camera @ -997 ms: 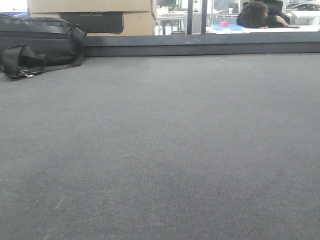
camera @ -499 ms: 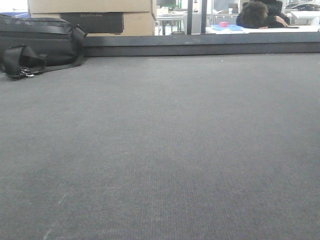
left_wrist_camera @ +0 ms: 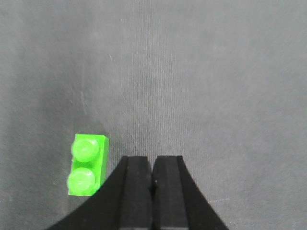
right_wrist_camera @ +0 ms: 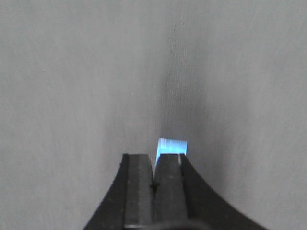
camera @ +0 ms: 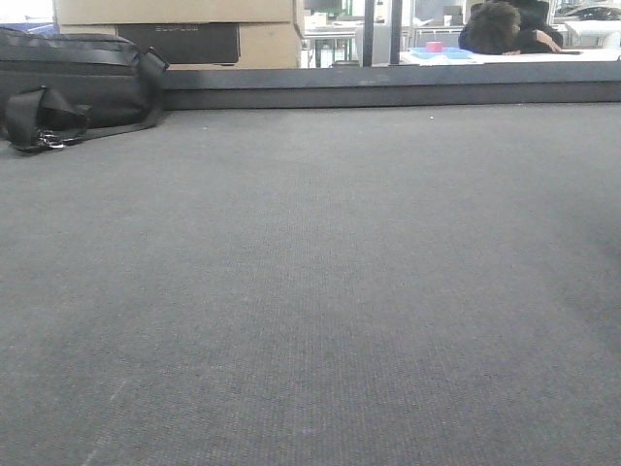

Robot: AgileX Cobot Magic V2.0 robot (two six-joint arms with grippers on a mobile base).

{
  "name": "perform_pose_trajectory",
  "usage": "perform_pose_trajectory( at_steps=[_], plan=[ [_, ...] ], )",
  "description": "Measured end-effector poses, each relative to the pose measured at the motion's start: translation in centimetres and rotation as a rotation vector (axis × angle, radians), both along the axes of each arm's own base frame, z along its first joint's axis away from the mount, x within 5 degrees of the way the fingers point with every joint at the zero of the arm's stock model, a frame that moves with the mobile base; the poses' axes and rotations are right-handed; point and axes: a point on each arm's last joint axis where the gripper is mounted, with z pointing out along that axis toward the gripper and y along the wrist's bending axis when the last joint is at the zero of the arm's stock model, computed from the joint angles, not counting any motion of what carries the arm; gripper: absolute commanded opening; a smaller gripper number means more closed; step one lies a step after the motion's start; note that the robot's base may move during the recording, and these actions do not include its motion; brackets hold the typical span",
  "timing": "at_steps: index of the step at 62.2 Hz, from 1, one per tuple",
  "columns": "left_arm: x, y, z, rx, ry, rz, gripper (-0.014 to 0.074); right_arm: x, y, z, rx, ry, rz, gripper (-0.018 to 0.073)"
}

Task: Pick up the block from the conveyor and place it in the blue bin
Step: 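Close left gripper on green brick and right gripper on blue brick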

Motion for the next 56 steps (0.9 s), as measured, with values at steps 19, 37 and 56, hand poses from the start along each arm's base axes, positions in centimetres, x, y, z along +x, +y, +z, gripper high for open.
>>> perform_pose_trajectory(
  at_steps=[19, 37, 56],
  plan=[
    [0.7, 0.0, -0.8, -0.001, 0.037, 0.0, -0.0111, 4.4, 0.2, -5.5, -0.045, 0.287, -0.007, 0.0],
    [0.7, -0.1, -0.8, -0.02, 0.037, 0.0, -0.0111, 6.4, 0.2, -8.3, -0.068, 0.359, -0.014, 0.038],
    [0.5, -0.2, -1.0, -0.08, 0.073, 0.078, -0.0111, 6.7, 0.2, -11.2, -0.075, 0.385, -0.024, 0.0296]
  ],
)
